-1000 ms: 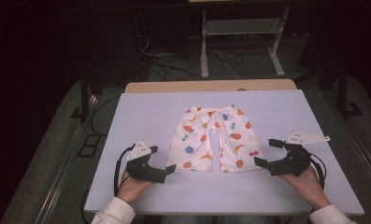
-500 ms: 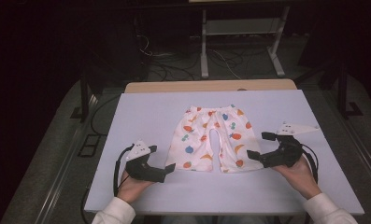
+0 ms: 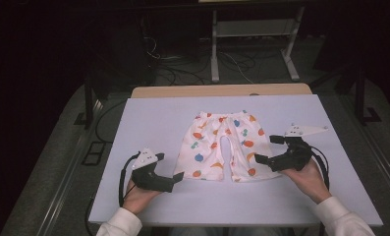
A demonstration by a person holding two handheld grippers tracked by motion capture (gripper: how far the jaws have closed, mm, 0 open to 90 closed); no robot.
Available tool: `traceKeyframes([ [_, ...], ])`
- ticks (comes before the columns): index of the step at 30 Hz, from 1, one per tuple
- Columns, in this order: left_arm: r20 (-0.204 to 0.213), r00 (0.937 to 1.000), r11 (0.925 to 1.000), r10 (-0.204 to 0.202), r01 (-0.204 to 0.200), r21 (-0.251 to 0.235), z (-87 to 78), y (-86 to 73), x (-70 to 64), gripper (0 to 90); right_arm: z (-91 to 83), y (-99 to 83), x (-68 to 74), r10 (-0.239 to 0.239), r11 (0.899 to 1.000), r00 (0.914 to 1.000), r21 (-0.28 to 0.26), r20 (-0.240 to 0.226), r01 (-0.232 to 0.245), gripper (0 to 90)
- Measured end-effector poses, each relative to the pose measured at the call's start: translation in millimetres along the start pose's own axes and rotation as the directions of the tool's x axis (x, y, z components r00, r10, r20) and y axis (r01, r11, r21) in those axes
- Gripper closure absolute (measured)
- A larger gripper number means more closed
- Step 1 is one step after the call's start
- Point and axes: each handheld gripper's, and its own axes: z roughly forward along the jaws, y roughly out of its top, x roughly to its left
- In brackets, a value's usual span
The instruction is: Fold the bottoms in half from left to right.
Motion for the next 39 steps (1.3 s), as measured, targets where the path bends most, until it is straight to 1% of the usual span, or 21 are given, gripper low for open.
traceKeyframes([
  [7, -0.003, 1.0000, 1.0000, -0.001, 0.001, -0.002, -0.5, 0.0, -0.2, 0.0, 6.6, 6.8, -0.6, -0.007, 1.000, 1.0000, 0.010, -0.001, 0.007, 0.0],
  [10, -0.004, 1.0000, 1.0000, -0.005, 0.005, -0.006, -1.0, -0.2, 0.3, 0.0, 13.4, 10.7, -1.5, -0.015, 1.000, 0.9999, 0.015, -0.001, 0.015, 0.0],
  [12, -0.005, 1.0000, 1.0000, -0.004, 0.004, -0.004, -1.0, -0.2, 0.4, 0.0, 14.7, 11.4, -1.2, -0.013, 1.000, 0.9999, 0.017, -0.001, 0.013, 0.0],
  [13, -0.005, 1.0000, 1.0000, -0.004, 0.004, -0.004, -1.1, -0.3, 0.3, 0.0, 18.6, 13.5, -1.1, -0.020, 1.000, 0.9998, 0.023, -0.001, 0.020, 0.0],
  [19, -0.004, 1.0000, 1.0000, -0.004, 0.004, -0.004, -1.1, -0.2, 0.4, 0.0, 27.9, 19.6, 0.7, -0.043, 0.998, 0.9991, 0.042, 0.000, 0.043, 0.0],
  [22, -0.003, 1.0000, 1.0000, -0.004, 0.004, -0.004, -1.0, -0.2, 0.4, 0.0, 30.7, 20.9, 0.8, -0.044, 0.998, 0.9990, 0.045, -0.001, 0.044, 0.0],
  [24, -0.003, 1.0000, 1.0000, -0.004, 0.004, -0.003, -0.8, -0.3, 0.2, 0.0, 35.6, 22.5, 0.3, -0.040, 0.998, 0.9992, 0.051, -0.003, 0.040, 0.0],
  [29, -0.002, 1.0000, 1.0000, -0.005, 0.005, -0.004, -1.0, -0.2, 0.3, 0.0, 42.7, 27.1, -0.3, -0.051, 0.997, 0.9987, 0.062, -0.003, 0.051, 0.0],
  [39, -0.002, 1.0000, 1.0000, -0.002, 0.002, -0.001, -0.5, -0.2, 0.1, 0.0, 52.9, 35.2, -1.2, -0.048, 0.997, 0.9988, 0.066, -0.011, 0.049, 0.0],
])
